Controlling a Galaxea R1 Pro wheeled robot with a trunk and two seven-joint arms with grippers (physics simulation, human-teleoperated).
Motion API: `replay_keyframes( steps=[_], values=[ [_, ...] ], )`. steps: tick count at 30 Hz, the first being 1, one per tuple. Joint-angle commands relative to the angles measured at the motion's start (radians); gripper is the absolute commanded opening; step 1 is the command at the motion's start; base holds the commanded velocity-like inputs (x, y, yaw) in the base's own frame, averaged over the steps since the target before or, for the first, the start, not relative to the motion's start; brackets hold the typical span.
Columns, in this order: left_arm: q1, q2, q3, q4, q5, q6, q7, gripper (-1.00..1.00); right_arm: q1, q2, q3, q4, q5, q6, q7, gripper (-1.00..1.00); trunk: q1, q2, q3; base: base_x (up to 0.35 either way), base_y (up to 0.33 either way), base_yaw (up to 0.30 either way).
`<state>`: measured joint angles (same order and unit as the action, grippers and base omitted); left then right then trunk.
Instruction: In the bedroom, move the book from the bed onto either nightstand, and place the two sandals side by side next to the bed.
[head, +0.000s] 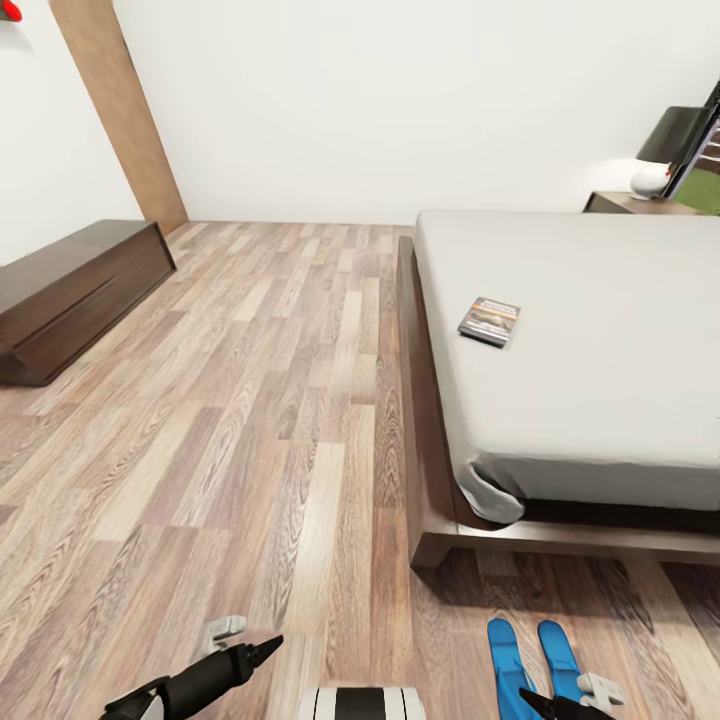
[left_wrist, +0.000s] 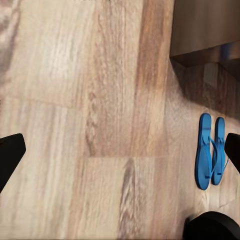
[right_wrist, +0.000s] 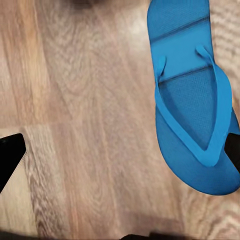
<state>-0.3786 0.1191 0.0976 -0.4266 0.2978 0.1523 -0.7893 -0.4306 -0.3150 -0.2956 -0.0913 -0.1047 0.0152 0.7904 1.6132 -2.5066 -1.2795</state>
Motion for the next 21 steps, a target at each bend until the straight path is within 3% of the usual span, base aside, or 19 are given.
replay_keyframes(
  steps=[1, 21],
  values=[
    [0.0, -0.001, 0.002, 0.0, 0.005, 0.01, -0.003, 1.0, 0.0, 0.0, 0.004, 0.001, -0.01, 0.002, 0.003, 1.0, -0.001, 0.0, 0.003, 0.0, 0.0, 0.0],
    [0.0, -0.002, 0.003, 0.0, -0.002, 0.01, 0.002, 1.0, 0.0, 0.006, 0.004, 0.002, -0.012, 0.0, 0.003, 1.0, -0.01, 0.005, 0.081, 0.0, 0.0, 0.0]
  ],
)
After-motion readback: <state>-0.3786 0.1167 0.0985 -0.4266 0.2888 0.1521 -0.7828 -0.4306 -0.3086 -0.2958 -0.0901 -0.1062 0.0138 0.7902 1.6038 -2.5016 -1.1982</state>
